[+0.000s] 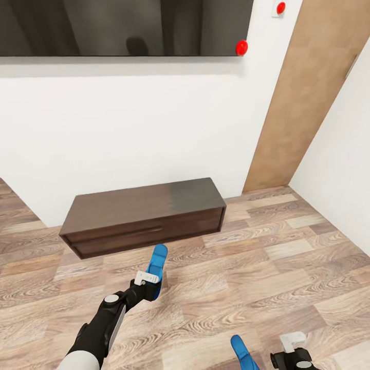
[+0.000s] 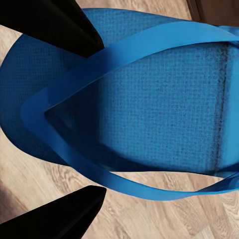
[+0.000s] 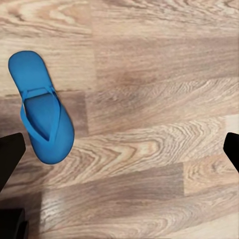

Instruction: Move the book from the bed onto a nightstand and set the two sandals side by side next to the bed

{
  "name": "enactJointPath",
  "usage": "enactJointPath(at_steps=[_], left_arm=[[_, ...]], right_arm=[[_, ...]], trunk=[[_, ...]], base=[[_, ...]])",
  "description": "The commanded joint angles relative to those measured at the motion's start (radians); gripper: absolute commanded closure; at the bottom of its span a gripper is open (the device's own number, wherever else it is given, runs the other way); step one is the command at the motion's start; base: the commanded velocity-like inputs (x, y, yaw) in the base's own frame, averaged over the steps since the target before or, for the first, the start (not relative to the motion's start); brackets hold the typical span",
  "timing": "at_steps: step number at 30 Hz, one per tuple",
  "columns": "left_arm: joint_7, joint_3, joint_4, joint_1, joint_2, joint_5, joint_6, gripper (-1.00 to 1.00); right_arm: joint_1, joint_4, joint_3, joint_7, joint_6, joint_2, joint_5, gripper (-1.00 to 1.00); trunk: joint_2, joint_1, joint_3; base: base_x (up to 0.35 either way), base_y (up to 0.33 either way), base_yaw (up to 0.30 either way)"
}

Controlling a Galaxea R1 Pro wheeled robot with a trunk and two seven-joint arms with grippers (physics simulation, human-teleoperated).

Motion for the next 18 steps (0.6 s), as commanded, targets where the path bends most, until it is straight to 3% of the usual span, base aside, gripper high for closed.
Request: enactJointPath(at_steps=[1,12,13,16,18], left_arm=[[-0.009,0.007,-0.002,-0.001,-0.002,-0.005,0.006,1.00],[-0.009,0.005,-0.002,-0.001,-0.002,-0.005,0.006,1.00],[-0.009,0.005,-0.002,-0.001,-0.002,-0.005,0.006,1.00],[-0.009,0.004,-0.002,-0.001,-0.004,-0.005,0.006,1.00],[-0.011,0.004,-0.002,-0.001,-0.004,-0.005,0.006,1.00]], right_arm=[[-0.002,0.005,-0.008,-0.005,-0.007,0.000,0.011,-1.00],[-0.002,-0.001,-0.010,-0.003,0.018,0.002,0.012,-1.00],[-0.002,-0.006,-0.010,-0.002,0.057,0.013,0.013,-1.00],[-0.005,-0.044,-0.011,-0.002,0.220,0.089,0.014,-1.00],[-0.006,-0.137,-0.011,-0.002,0.316,0.125,0.014,-1.00]], trunk=[[-0.008,0.004,-0.004],[-0.085,0.046,-0.038],[-0.092,0.050,-0.042],[-0.113,0.061,-0.051],[-0.127,0.069,-0.057]], base=[[0.000,0.000,0.000],[0.000,0.000,0.000],[0.000,0.000,0.000],[0.000,0.000,0.000],[0.000,0.000,0.000]])
